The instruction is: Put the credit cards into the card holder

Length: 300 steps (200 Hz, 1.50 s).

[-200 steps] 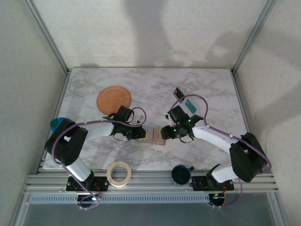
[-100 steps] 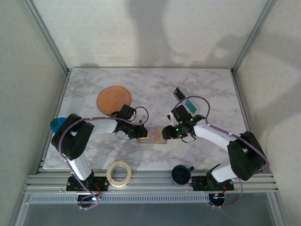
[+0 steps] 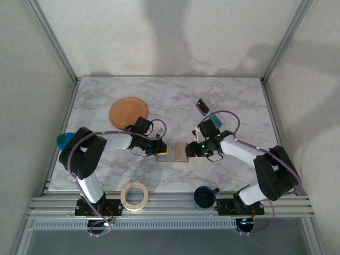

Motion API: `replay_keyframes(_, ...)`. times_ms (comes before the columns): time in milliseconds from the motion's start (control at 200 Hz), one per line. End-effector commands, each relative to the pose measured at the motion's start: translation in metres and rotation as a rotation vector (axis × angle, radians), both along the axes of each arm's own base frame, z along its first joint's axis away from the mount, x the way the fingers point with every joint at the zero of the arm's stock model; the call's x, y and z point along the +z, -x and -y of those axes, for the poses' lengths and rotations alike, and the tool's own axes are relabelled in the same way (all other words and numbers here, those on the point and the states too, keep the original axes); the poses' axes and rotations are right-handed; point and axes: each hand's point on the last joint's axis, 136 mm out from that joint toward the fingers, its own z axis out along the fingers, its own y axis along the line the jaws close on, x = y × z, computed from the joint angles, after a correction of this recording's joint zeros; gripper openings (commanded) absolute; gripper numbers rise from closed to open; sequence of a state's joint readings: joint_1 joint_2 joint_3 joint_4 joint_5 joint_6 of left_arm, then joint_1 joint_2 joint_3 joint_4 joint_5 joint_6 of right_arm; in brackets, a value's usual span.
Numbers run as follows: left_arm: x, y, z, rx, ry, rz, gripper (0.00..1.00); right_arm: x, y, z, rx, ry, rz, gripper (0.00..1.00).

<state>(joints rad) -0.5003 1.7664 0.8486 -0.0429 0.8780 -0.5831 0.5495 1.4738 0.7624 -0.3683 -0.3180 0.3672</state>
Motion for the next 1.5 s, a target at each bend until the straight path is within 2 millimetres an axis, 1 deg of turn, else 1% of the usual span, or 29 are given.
replay_keyframes(0, -0.004, -0.001, -0.002, 0.03, 0.001, -0.02, 0.0, -0.003, 0.002, -0.005, -0.004, -0.063, -0.031, 0.53)
replay_keyframes(150, -0.004, 0.008, 0.008, -0.017, 0.026, -0.039, 0.0, -0.002, 0.001, -0.008, 0.011, -0.082, -0.038, 0.52)
replay_keyframes(225, -0.005, 0.013, 0.013, -0.039, 0.029, -0.042, 0.0, -0.005, 0.002, -0.009, 0.009, -0.093, -0.039, 0.52)
replay_keyframes(360, -0.007, 0.015, 0.013, -0.03, 0.02, -0.048, 0.0, -0.011, 0.001, -0.008, -0.003, -0.103, -0.051, 0.51)
replay_keyframes(596, -0.005, 0.018, 0.011, -0.011, 0.04, -0.051, 0.0, -0.014, 0.001, -0.012, -0.007, -0.151, -0.058, 0.5)
replay_keyframes(776, -0.007, 0.018, 0.012, 0.004, 0.038, -0.056, 0.0, -0.018, -0.001, -0.017, -0.01, -0.186, -0.061, 0.49)
replay_keyframes(921, -0.006, 0.014, 0.01, 0.038, 0.033, -0.059, 0.0, -0.022, -0.003, -0.014, -0.035, -0.191, -0.055, 0.48)
replay_keyframes(1056, -0.012, 0.01, 0.002, 0.106, 0.024, -0.085, 0.0, -0.023, -0.005, -0.016, -0.033, -0.206, -0.059, 0.47)
replay_keyframes(1121, -0.011, 0.006, -0.002, 0.139, 0.038, -0.087, 0.0, -0.025, -0.005, -0.017, -0.035, -0.218, -0.058, 0.47)
replay_keyframes(1191, -0.009, 0.005, 0.0, 0.136, 0.043, -0.083, 0.0, -0.027, -0.005, -0.019, -0.032, -0.239, -0.061, 0.47)
replay_keyframes(1497, -0.012, 0.007, 0.006, 0.112, 0.035, -0.093, 0.0, -0.024, -0.003, -0.03, 0.006, -0.297, -0.078, 0.44)
